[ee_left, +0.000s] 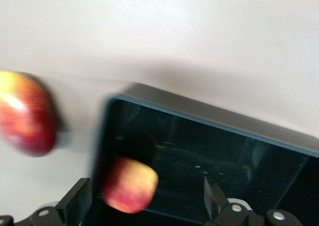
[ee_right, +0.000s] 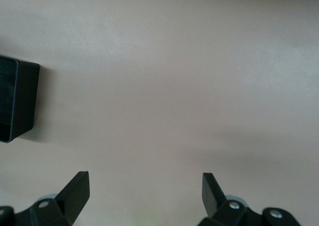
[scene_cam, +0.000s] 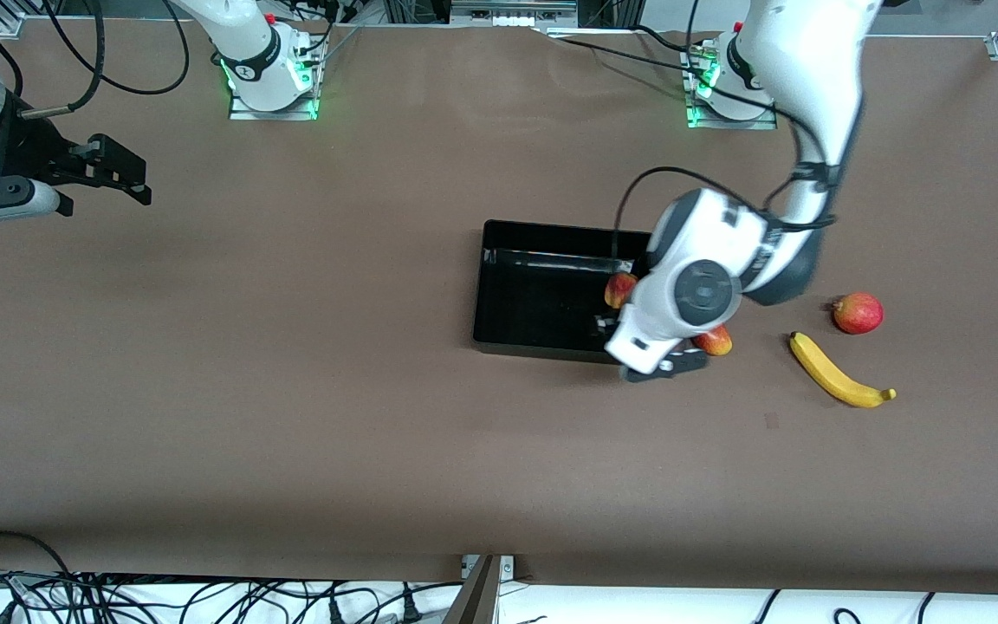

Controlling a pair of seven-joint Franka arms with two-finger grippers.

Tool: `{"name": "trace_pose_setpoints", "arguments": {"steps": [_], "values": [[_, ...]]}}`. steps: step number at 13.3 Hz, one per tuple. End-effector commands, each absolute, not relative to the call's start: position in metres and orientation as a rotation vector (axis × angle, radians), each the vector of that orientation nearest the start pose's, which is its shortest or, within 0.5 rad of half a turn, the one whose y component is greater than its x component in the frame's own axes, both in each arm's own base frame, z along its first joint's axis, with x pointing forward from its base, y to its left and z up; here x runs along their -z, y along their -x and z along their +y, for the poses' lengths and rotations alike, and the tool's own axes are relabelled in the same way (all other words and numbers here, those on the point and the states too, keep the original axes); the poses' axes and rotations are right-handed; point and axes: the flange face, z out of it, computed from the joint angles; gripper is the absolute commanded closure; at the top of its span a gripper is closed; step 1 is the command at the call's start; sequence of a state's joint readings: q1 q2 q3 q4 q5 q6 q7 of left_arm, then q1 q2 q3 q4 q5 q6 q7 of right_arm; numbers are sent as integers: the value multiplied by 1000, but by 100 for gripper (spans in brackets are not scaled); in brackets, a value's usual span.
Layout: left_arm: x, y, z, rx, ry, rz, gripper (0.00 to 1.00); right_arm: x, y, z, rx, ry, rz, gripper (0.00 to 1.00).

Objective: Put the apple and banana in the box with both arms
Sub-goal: 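Open the left gripper to drop the apple into the box, then move the left gripper to the yellow banana and grasp it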

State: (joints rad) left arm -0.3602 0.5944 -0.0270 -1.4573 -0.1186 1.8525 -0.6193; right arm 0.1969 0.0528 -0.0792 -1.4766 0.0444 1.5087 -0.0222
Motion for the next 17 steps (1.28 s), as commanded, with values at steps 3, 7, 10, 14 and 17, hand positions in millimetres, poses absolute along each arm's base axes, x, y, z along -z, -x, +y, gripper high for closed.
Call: {"name": "trace_pose_setpoints", "arguments": {"steps": [3,7,10,14,17], "values": [[-325,-672,-73,-372,2933,-675,0,-641,-560,74,-20,3077,-224,0],[-270,-670,16,-325,2883,-782,0,-640,-560,74,-23,3077,-223,0],[-218,-661,64,-161,2977,-686,0,-641,-560,74,-18,3077,-221,0],[-169,-632,80,-103,3008,-657,4,-641,-560,74,-18,3077,-221,0],[-170,-635,75,-100,3013,-652,94,-640,-560,74,-20,3077,-221,0]]}}
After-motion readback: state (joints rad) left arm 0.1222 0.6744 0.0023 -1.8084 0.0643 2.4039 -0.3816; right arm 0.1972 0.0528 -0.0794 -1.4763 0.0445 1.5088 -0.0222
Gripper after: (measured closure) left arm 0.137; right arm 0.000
